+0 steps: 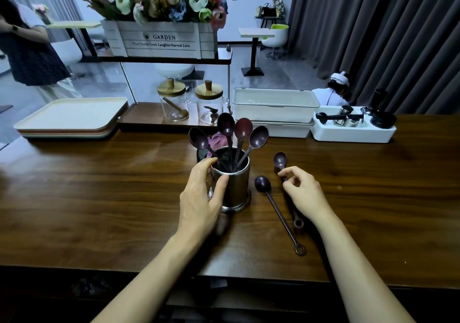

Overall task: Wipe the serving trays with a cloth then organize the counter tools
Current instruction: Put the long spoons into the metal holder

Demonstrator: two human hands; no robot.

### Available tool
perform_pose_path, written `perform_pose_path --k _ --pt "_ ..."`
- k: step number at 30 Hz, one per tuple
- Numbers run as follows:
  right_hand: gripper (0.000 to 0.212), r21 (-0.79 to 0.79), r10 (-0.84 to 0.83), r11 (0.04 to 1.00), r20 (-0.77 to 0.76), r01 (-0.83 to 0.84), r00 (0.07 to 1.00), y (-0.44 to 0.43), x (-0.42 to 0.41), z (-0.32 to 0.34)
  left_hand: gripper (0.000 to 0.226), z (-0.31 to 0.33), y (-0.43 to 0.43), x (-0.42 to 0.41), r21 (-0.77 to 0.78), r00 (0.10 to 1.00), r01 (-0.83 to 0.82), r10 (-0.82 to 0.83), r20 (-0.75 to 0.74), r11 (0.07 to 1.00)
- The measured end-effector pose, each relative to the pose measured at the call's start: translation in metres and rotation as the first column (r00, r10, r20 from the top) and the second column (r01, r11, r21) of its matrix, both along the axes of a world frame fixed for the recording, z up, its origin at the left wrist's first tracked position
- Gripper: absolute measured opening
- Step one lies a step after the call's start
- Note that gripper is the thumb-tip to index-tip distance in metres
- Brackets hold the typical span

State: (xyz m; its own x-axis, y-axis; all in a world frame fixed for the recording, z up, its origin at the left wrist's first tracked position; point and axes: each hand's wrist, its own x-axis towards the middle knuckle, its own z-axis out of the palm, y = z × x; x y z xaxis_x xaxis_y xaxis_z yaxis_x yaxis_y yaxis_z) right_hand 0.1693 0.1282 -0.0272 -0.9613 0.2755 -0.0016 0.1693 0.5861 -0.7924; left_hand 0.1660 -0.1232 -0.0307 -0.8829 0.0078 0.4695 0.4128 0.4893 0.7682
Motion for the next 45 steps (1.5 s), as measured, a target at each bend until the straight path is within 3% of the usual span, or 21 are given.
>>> perform_pose_path --k 6,12,18,25,33,35,41,45 --pt "0.031 -0.372 -0.034 0.926 -0.274 -0.073 0.961 -0.012 0.021 0.047 0.050 0.000 -0.005 -0.010 -0.033 0.999 0.037 -0.037 0.012 0.999" --pt "0.036 -0.496 -0.061 0.854 -0.396 -0.157 0.916 -0.038 0.027 0.079 0.046 0.003 0.002 -0.012 0.005 0.999 0.019 -0.020 0.027 1.000" --pt "0.049 -0.462 -0.054 0.874 -0.395 -0.148 0.917 -0.056 0.025 0.080 0.042 0.012 0.008 -0.006 -0.008 1.000 -0.010 0.010 0.004 1.000" --pt "0.053 -0.273 -0.044 0.959 -0.405 -0.075 0.913 -0.063 0.023 0.072 0.044 0.012 0.016 -0.002 -0.051 0.996 -0.085 0.084 -0.022 0.995" --pt "0.050 -0.325 -0.135 0.946 -0.419 -0.009 0.898 -0.059 0.020 0.071 0.053 0.012 0.017 -0.002 -0.061 0.995 -0.093 0.091 -0.039 0.994" --pt "0.047 -0.294 -0.090 0.955 -0.405 -0.036 0.910 -0.060 0.018 0.069 0.053 0.011 0.017 -0.002 -0.057 0.995 -0.091 0.089 -0.042 0.994" --pt "0.045 0.003 0.108 0.994 -0.238 -0.110 0.965 -0.063 0.012 0.060 0.051 0.008 0.017 -0.003 -0.053 0.994 -0.093 0.091 -0.053 0.994" --pt "0.048 0.079 0.219 0.975 -0.144 -0.209 0.965 -0.066 0.010 0.056 0.051 0.006 0.017 -0.004 -0.064 0.995 -0.087 0.083 -0.059 0.994"
